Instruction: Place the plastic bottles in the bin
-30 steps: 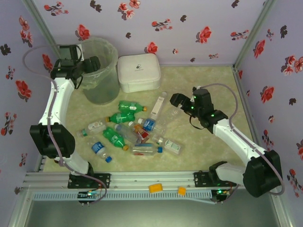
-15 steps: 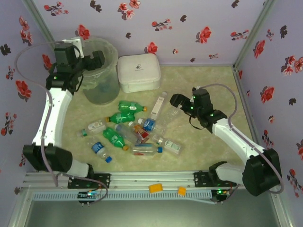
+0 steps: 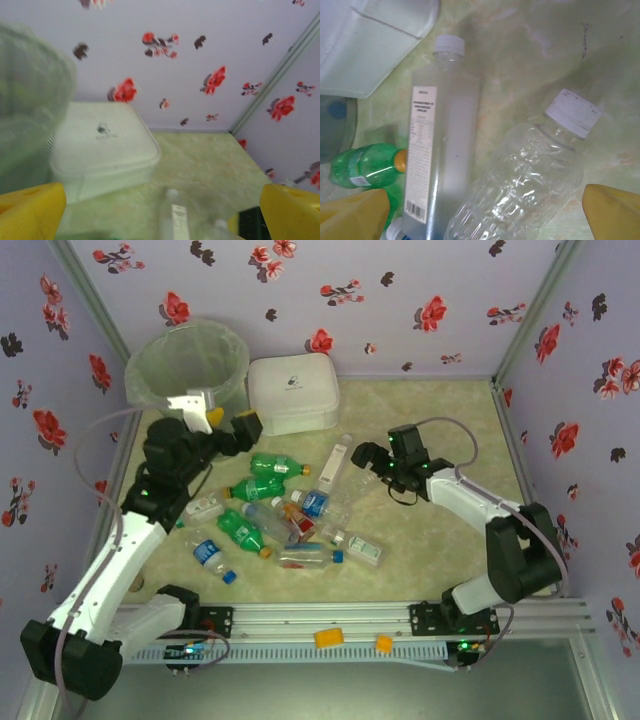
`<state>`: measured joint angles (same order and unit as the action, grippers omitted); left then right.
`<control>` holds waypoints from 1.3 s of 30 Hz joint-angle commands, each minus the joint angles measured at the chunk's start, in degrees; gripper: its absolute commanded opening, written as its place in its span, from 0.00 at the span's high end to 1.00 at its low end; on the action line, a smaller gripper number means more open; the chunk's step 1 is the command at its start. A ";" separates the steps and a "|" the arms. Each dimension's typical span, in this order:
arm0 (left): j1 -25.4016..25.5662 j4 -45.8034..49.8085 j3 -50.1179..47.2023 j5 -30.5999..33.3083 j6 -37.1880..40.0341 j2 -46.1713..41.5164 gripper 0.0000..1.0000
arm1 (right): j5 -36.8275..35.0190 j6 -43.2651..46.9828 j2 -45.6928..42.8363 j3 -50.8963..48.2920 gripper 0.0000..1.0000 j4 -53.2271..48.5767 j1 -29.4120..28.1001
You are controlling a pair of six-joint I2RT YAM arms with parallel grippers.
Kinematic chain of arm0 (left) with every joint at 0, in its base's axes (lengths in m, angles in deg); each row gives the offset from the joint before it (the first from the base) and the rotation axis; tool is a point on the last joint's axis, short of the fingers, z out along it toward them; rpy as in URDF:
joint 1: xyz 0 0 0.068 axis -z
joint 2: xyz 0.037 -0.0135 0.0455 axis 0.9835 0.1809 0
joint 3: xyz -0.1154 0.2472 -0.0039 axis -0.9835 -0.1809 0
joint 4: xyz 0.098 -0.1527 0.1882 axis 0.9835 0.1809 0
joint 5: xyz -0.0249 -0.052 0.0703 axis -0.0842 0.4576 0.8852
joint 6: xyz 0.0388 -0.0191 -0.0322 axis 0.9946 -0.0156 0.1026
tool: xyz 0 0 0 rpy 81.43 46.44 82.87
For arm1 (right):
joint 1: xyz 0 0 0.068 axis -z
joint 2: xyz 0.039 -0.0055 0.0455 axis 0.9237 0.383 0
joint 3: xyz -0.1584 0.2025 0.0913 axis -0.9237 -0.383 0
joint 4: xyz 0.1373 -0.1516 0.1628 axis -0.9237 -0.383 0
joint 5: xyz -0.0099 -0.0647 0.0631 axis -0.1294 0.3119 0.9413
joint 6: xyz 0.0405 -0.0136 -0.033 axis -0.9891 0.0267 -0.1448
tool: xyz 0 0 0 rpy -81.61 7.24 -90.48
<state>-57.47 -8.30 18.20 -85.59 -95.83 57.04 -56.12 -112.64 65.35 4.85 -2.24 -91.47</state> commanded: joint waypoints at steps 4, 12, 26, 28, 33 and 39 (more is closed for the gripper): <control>6.71 -15.79 -12.21 1.20 -11.79 1.10 0.00 | -1.13 -6.10 5.53 1.34 0.00 2.02 0.12; 13.58 -17.45 -16.53 5.75 -12.39 4.90 0.00 | 0.28 -11.28 10.92 0.32 0.02 7.74 -0.10; 14.45 -18.71 -15.12 7.63 -12.71 7.96 0.00 | -0.58 -15.38 14.60 -3.13 0.15 13.92 -0.62; 14.59 -18.14 -15.18 7.60 -12.83 7.76 0.00 | -0.50 -15.90 14.86 -4.24 0.19 15.41 -0.63; 15.50 -16.41 -15.18 8.44 -12.78 6.70 0.00 | 0.03 -18.39 15.20 -7.62 0.22 21.95 -0.57; 16.35 -13.16 -14.36 7.52 -11.11 6.36 0.00 | 1.73 -19.22 14.41 -8.51 0.37 25.73 -0.13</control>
<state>-41.67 -23.43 1.96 -78.36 -107.92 64.38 -56.82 -129.91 76.72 -2.60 17.25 -91.16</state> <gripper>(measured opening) 0.998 0.644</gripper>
